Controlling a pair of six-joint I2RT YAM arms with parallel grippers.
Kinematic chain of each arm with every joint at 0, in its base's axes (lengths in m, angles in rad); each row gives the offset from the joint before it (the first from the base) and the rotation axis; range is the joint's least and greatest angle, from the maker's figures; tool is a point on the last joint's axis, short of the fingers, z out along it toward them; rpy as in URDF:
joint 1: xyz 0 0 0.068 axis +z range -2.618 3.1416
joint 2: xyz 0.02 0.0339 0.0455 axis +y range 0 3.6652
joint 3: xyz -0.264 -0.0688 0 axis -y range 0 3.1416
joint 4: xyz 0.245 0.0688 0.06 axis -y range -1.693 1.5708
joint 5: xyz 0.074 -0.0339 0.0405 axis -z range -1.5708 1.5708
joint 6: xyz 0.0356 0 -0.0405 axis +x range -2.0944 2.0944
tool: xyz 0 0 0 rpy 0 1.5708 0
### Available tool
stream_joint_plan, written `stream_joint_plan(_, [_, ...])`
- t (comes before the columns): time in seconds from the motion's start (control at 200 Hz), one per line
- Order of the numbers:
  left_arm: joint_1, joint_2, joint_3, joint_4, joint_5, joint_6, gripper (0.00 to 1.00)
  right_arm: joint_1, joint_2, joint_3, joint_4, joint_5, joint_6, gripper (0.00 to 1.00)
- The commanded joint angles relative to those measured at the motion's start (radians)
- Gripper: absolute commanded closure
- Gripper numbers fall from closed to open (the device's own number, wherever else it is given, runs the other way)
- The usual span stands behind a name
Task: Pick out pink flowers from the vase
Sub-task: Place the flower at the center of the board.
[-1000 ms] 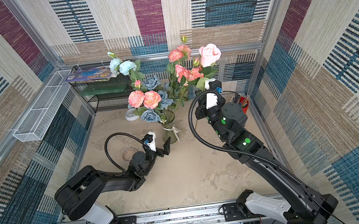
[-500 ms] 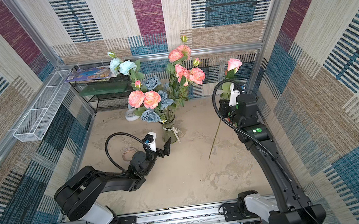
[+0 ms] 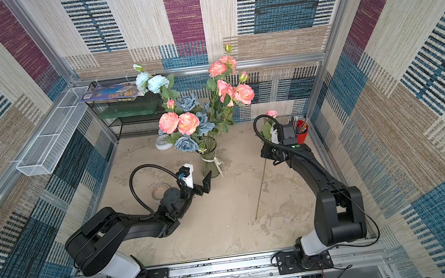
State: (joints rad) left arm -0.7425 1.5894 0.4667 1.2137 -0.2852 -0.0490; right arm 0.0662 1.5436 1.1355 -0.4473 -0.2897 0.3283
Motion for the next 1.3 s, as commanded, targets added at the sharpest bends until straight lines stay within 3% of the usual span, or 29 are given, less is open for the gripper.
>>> stream_joint_plan(0.0, [0.0,-0.011,0.001,-0.007,-0.002,0.004,0.0,0.012,0.088,0.025,-0.016,-0.036,-0.029,1.0])
stream_joint_plan(0.2, [0.001,-0.022,0.006,-0.031,0.006,0.012,0.0,0.053,0.247,0.048,-0.009,0.01,-0.057,1.0])
stream_joint_plan(0.451, [0.0,-0.1,0.013,-0.122,-0.016,0.022,0.0,0.082,0.34,0.07,-0.004,0.125,-0.064,0.99])
stream_joint_plan(0.821, [0.0,-0.175,0.095,-0.255,-0.023,0.014,0.01,0.149,0.352,0.095,0.011,0.265,-0.048,0.56])
stream_joint_plan(0.932, [0.001,-0.172,0.124,-0.264,-0.025,0.043,0.06,0.191,0.309,0.082,0.015,0.372,-0.036,0.27])
stream_joint_plan(0.997, [0.0,-0.166,0.147,-0.273,-0.027,0.069,0.08,0.217,0.272,0.065,0.023,0.456,-0.022,0.0])
stream_joint_plan(1.132, [0.003,-0.137,0.179,-0.235,-0.024,0.146,0.28,0.264,0.16,-0.002,0.073,0.636,0.027,0.04])
stream_joint_plan(1.227, [0.008,-0.119,0.2,-0.23,0.002,0.179,0.39,0.286,0.039,-0.091,0.143,0.693,0.07,0.04])
stream_joint_plan(1.297, [0.017,-0.111,0.207,-0.229,0.023,0.182,0.42,0.304,-0.073,-0.169,0.2,0.722,0.1,0.04])
